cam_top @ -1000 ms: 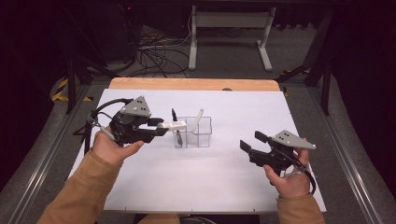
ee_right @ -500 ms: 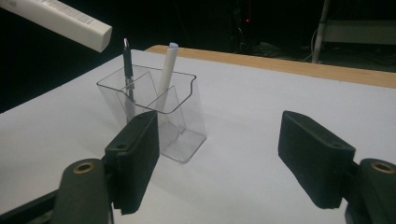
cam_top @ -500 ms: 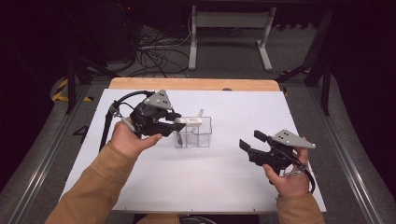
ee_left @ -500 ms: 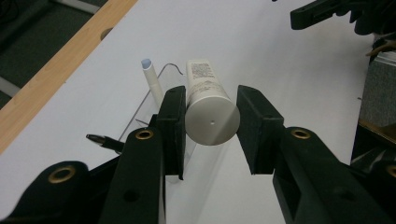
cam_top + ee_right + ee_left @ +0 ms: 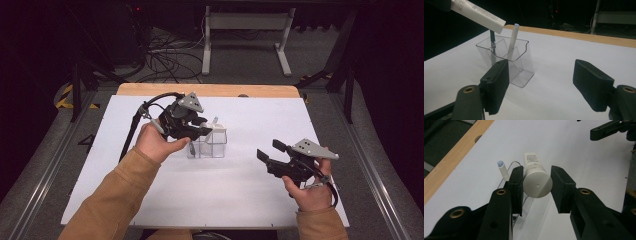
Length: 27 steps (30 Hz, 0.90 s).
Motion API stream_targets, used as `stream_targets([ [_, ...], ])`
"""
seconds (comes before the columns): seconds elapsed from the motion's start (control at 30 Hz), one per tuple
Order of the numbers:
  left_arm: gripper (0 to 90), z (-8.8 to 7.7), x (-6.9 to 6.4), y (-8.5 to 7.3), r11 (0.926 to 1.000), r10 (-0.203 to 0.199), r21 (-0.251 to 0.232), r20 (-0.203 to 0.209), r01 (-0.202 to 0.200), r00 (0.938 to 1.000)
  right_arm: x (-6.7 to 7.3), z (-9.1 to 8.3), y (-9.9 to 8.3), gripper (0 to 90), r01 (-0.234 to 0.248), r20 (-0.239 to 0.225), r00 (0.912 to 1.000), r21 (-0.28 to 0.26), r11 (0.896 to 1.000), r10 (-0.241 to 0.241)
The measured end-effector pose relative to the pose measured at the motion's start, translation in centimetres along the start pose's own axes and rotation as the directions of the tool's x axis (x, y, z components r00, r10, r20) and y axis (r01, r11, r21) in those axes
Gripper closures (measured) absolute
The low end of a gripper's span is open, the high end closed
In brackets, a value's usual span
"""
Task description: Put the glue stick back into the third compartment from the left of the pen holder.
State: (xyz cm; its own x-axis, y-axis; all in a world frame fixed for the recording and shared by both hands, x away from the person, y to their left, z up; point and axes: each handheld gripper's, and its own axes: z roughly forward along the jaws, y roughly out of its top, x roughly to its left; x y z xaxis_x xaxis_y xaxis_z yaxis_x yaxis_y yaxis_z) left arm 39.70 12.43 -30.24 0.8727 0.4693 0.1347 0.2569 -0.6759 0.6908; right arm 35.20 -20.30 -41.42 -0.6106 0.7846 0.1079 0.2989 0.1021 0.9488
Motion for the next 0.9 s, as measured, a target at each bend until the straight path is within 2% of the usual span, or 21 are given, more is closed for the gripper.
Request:
stream_targets([
  [0.2, 65.1, 0.7, 0.0, 0.3, 1.0, 0.0, 0.0, 0.008, 0.0, 1.0, 0.0, -0.1, 0.1, 30.3, -0.001, -0.001, 1.0, -0.005, 1.0, 0.001],
  [0.47, 65.1, 1.1, 0.1, 0.3, 0.9998, 0.0, 0.022, -0.016, 0.0, 0.9999, 0.0, -0.1, 0.1, 30.3, 0.001, -0.001, 1.0, -0.007, 1.0, -0.001],
  [0.7, 65.1, 2.0, 0.2, 0.5, 0.9978, -0.004, 0.066, -0.023, 0.006, 0.9997, 0.0, -0.2, 0.1, 30.3, 0.0, 0.001, 1.0, -0.009, 1.0, 0.0],
  [0.9, 65.0, 3.2, 0.5, 0.7, 0.9934, -0.003, 0.115, -0.036, 0.007, 0.9994, 0.0, -0.2, 0.1, 30.3, -0.003, 0.0, 1.0, -0.011, 1.0, 0.003],
])
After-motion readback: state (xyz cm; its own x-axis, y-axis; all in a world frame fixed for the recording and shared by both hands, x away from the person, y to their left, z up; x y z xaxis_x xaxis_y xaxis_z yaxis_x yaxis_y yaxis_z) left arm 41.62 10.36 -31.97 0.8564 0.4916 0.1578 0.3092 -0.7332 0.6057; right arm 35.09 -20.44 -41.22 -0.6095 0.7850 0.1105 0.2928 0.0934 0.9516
